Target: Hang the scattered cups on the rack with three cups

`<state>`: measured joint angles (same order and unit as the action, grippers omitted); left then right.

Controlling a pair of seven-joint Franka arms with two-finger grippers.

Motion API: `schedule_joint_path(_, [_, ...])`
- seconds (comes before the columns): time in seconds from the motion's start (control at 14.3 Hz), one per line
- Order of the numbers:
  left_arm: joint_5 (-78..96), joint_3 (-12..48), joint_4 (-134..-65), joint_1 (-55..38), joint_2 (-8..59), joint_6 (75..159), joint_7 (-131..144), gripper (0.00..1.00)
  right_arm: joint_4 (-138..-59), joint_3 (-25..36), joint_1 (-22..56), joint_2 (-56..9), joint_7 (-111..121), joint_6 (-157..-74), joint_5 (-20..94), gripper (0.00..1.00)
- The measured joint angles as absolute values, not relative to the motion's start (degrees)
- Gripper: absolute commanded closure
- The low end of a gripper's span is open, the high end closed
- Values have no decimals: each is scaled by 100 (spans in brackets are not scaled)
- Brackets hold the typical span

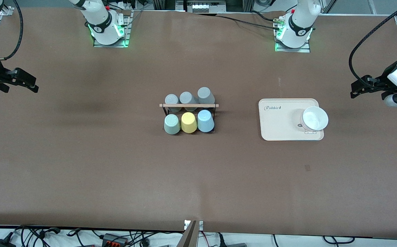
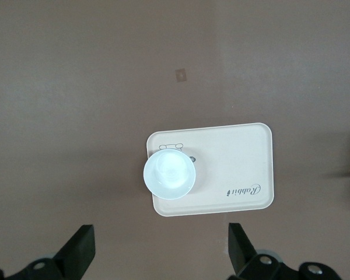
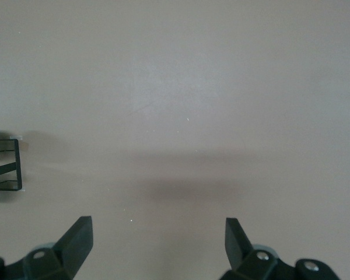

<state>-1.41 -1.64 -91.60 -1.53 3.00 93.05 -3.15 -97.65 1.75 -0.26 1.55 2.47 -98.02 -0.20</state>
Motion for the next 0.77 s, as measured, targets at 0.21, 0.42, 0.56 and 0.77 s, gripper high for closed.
schedule_joint_path(0.21, [-141, -160, -9160, -154, 300, 9305, -315, 0, -9765, 175, -26, 214, 247, -9800, -20, 0])
schedule_joint_path(0.42, [-141, -156, -9160, -155, 300, 9305, -315, 0, -9768, 173, -26, 214, 248, -9800, -20, 0])
schedule_joint_path(0.56, [-141, -155, -9160, -155, 300, 9305, -315, 0, -9771, 173, -26, 214, 249, -9800, -20, 0])
schedule_joint_path(0.77, [-141, -155, -9160, -155, 300, 9305, -315, 0, -9782, 173, -26, 214, 249, -9808, -20, 0])
